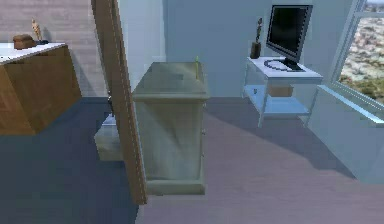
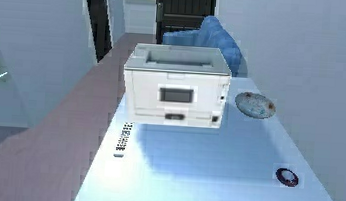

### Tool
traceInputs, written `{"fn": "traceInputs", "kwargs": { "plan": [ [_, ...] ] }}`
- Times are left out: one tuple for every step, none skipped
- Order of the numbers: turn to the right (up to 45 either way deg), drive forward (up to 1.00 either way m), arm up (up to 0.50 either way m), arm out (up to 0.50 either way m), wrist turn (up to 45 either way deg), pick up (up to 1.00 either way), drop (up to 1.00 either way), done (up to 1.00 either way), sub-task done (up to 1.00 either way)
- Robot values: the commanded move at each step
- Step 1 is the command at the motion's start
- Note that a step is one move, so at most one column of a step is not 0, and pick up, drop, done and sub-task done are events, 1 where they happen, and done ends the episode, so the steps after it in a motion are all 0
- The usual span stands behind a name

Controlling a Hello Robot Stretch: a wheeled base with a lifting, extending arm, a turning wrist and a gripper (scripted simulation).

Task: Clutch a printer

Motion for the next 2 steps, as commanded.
{"fn": "traceInputs", "kwargs": {
  "plan": [
    [0.0, 0.00, 0.50, 0.00, 0.0, 0.00, 0.00, 0.00, 0.00],
    [0.0, 0.00, 0.38, 0.00, 0.0, 0.00, 0.00, 0.00, 0.00]
  ]
}}
